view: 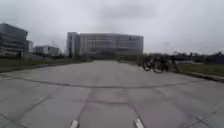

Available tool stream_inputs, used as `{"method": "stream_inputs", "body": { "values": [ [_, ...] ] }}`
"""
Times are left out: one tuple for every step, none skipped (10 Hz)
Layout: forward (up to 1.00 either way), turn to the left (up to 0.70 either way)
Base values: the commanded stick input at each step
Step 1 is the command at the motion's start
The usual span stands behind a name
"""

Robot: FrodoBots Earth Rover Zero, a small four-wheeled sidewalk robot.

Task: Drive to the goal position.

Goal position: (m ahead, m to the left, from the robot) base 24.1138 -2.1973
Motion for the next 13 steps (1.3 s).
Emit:
{"method": "stream_inputs", "body": {
  "values": [
    [0.70,0.00],
    [0.70,0.00],
    [0.70,0.00],
    [0.70,0.00],
    [0.70,0.00],
    [0.70,0.00],
    [0.70,0.00],
    [0.70,0.00],
    [0.70,0.00],
    [0.70,0.00],
    [0.70,0.00],
    [0.70,0.00],
    [0.70,-0.29]
  ]
}}
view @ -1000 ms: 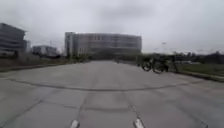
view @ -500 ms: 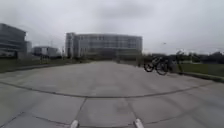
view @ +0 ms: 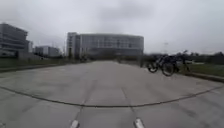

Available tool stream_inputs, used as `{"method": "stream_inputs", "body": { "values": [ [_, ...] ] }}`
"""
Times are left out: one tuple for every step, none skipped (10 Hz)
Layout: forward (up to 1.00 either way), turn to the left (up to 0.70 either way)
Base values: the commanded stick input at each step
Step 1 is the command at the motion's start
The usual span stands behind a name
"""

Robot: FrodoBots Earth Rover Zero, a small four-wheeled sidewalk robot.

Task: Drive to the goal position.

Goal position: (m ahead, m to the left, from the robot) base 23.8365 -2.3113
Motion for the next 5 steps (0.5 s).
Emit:
{"method": "stream_inputs", "body": {
  "values": [
    [0.70,-0.32],
    [0.70,0.00],
    [0.70,-0.08],
    [0.70,-0.17],
    [0.70,-0.26]
  ]
}}
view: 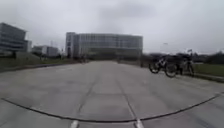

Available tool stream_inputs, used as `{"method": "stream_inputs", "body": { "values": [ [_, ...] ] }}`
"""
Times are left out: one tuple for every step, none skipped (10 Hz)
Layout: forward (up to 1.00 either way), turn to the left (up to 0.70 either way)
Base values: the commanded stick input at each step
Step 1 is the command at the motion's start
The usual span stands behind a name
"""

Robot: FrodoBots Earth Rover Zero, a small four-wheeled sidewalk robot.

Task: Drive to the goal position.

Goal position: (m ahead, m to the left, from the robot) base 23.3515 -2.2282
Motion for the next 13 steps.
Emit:
{"method": "stream_inputs", "body": {
  "values": [
    [0.70,0.00],
    [0.70,0.00],
    [0.70,0.00],
    [0.70,0.00],
    [0.70,0.00],
    [0.70,0.00],
    [0.70,0.00],
    [0.70,0.00],
    [0.70,0.00],
    [0.70,0.00],
    [0.70,0.00],
    [0.70,0.00],
    [0.70,0.00]
  ]
}}
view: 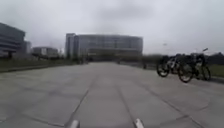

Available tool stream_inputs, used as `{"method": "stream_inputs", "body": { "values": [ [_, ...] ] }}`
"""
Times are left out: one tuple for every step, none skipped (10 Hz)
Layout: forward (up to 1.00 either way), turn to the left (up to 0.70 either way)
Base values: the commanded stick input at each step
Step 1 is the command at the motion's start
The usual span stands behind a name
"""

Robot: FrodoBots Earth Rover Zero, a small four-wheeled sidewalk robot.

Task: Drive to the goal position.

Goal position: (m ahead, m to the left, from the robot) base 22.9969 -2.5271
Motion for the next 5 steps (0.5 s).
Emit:
{"method": "stream_inputs", "body": {
  "values": [
    [0.70,0.00],
    [0.70,0.00],
    [0.70,0.00],
    [0.70,0.00],
    [0.70,0.00]
  ]
}}
